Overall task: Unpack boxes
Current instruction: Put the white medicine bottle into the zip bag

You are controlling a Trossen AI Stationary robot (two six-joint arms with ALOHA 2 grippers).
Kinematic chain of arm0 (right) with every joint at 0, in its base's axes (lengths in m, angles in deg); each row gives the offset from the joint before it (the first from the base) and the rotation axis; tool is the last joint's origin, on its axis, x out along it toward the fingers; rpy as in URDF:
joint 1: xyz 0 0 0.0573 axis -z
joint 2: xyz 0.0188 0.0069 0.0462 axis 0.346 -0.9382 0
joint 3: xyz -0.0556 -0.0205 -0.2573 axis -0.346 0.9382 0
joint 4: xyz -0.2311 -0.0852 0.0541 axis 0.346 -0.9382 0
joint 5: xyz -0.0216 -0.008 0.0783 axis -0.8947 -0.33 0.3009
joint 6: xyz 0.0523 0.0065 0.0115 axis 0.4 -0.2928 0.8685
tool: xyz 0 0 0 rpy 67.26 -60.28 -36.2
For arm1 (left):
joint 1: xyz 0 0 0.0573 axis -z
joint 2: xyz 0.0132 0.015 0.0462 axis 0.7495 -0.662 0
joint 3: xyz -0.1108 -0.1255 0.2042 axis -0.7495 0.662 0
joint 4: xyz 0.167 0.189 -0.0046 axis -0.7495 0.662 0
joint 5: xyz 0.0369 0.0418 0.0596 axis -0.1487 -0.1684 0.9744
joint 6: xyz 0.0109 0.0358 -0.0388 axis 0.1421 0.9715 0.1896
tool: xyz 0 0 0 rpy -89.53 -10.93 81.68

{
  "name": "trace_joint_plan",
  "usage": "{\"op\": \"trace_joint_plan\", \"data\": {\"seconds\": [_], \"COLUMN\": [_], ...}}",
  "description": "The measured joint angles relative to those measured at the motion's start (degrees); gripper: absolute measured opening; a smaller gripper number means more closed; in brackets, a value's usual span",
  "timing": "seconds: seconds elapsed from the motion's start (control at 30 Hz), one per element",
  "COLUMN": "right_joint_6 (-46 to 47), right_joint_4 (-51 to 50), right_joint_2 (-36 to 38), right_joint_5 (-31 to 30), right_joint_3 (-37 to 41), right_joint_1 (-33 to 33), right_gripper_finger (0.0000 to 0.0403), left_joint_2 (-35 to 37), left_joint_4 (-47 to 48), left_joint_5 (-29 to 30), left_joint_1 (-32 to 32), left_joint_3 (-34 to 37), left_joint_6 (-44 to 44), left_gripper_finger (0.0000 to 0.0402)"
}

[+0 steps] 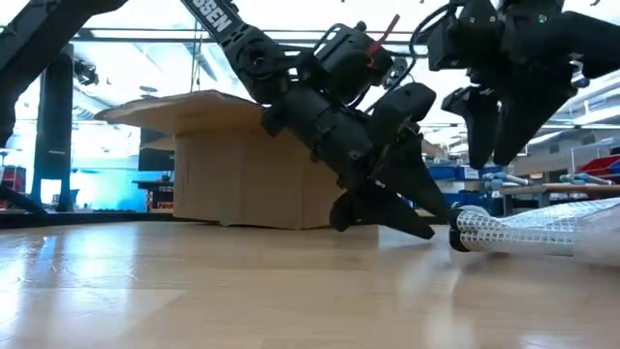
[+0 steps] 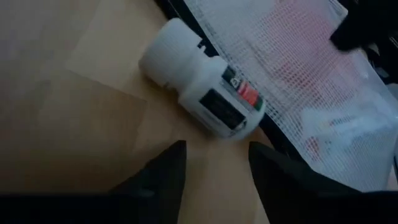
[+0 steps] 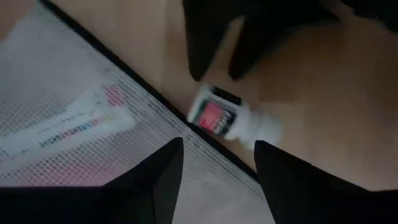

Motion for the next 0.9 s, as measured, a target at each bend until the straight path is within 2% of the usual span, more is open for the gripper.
{"op": "trace_joint_plan", "data": {"seconds": [0.1, 0.23, 0.4, 0.5, 0.67, 0.73, 0.9], "right_joint_6": [4.34, 11.51, 23.17, 31.02, 41.32, 41.88, 41.60], "right_joint_4": [-1.05, -3.82, -9.86, -11.14, -6.48, -3.39, 4.37], "right_joint_2": [1.54, 2.43, 3.28, 3.43, 3.10, 3.08, 2.98], "right_joint_5": [-0.66, -1.89, -7.52, -8.71, -9.16, -9.08, -8.89], "right_joint_3": [0.00, 0.02, 0.59, 3.32, 8.68, 9.92, 12.93], "right_joint_1": [-1.47, -5.94, -14.04, -18.14, -21.15, -21.39, -21.72], "right_gripper_finger": [0.0196, 0.0192, 0.0183, 0.0178, 0.0170, 0.0167, 0.0163], "left_joint_2": [0.24, 0.28, 0.35, 0.20, -2.65, -4.16, -5.88], "left_joint_4": [0.31, 4.88, 3.63, 1.52, -0.69, -1.80, -3.94], "left_joint_5": [0.62, 4.25, 6.29, 7.60, 9.34, 9.79, 5.33], "left_joint_1": [-0.35, -1.65, -2.12, -1.90, -0.84, -0.72, -0.73], "left_joint_3": [-0.05, -2.12, -3.36, -3.87, -3.85, -3.94, -4.20], "left_joint_6": [-0.14, 0.57, 5.53, 11.13, 14.23, 13.83, 13.60], "left_gripper_finger": [0.0186, 0.0186, 0.0186, 0.0186, 0.0186, 0.0186, 0.0186]}}
